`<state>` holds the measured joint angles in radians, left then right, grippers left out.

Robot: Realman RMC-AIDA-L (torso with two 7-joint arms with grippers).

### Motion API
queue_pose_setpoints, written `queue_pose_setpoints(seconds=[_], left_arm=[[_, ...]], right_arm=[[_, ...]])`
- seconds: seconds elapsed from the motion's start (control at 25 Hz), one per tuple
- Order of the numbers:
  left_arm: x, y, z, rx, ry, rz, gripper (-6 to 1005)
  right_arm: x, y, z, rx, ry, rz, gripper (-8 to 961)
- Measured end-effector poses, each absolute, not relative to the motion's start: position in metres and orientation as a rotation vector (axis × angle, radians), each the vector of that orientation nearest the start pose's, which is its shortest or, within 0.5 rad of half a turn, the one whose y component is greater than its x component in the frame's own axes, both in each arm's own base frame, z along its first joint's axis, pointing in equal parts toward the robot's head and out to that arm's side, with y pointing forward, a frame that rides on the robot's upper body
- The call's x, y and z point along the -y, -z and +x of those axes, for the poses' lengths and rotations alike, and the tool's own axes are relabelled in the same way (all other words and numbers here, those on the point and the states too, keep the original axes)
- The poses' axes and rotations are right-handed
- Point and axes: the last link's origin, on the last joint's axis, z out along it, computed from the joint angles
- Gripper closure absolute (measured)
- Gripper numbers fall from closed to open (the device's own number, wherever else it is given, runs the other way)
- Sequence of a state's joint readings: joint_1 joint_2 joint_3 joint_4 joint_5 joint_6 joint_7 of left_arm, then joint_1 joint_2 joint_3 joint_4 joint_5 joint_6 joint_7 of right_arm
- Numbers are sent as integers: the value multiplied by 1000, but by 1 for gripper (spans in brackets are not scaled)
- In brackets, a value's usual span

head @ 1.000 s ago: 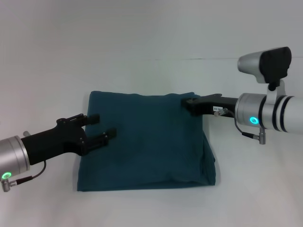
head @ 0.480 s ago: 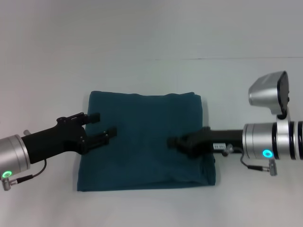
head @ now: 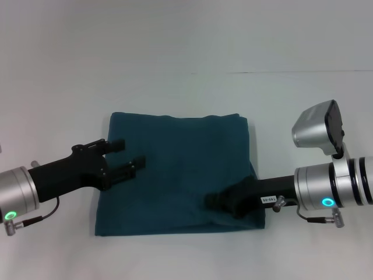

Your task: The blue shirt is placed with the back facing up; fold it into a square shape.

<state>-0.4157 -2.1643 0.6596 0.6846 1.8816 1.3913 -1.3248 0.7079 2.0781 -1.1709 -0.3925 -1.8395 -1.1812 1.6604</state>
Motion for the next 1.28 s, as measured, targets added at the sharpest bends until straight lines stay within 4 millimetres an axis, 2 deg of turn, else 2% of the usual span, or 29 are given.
queue_pose_setpoints(seconds=[0.6, 0.96, 1.12, 1.28], left_arm=[[-320, 13, -287, 744, 757, -2441, 287], [-321, 13, -286, 742, 758, -2443, 287], [-321, 14, -286, 747, 767, -2439, 287], [-321, 14, -285, 748, 772, -2436, 286]], right_arm=[[-351, 77, 253, -1054, -294, -2792, 940], [-349, 74, 226, -970, -435, -2886, 939], [-347, 83, 218, -949, -389, -2937, 938], [-348, 88, 220, -968, -287, -2939, 937]])
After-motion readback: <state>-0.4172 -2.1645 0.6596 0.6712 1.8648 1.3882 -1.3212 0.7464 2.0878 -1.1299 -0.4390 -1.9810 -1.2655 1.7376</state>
